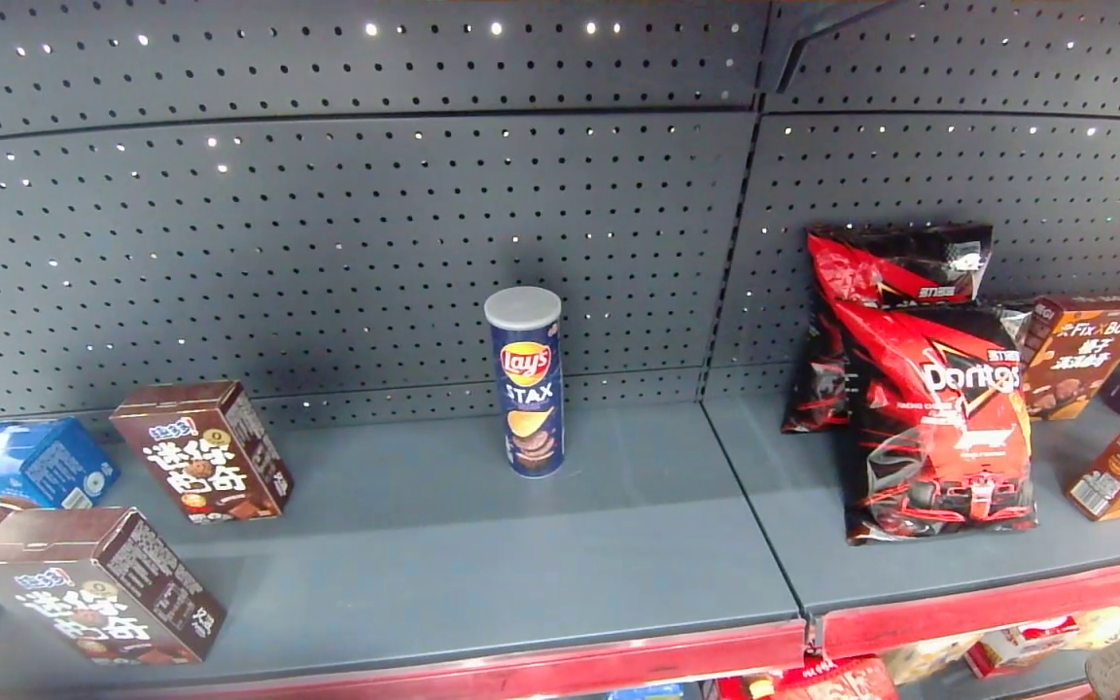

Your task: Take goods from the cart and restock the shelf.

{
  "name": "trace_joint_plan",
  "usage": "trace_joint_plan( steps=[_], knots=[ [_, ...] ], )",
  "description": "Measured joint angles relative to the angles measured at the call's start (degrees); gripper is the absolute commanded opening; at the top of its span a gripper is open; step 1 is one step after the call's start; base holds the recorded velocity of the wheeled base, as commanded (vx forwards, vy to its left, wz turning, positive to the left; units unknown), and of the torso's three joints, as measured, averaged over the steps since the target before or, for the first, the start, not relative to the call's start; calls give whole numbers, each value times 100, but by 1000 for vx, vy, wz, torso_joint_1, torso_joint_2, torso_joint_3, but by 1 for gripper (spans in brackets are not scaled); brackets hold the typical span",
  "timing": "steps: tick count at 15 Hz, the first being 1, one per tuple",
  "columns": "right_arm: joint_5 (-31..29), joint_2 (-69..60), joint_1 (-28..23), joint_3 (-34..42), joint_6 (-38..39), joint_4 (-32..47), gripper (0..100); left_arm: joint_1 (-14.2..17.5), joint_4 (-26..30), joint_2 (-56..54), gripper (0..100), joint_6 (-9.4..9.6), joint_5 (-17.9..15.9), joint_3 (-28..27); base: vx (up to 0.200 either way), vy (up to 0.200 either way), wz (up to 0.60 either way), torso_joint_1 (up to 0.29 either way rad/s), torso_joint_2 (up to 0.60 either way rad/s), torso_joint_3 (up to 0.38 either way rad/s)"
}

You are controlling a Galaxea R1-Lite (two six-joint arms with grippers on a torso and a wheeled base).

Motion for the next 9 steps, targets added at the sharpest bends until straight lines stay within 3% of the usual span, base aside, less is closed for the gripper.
trace_joint_plan(
  steps=[5, 9],
  knots=[
    [-249, -625, -59, 251, -4, 133, 0, 0, -2, 0, 100, 0, 0, 0, 0, 0, 0, 0, 0, 0],
    [-474, -822, -108, 177, -123, 856, 0, 0, -5, 0, 100, 55, -5, 0, 0, 0, 0, 0, 0, 0]
  ],
)
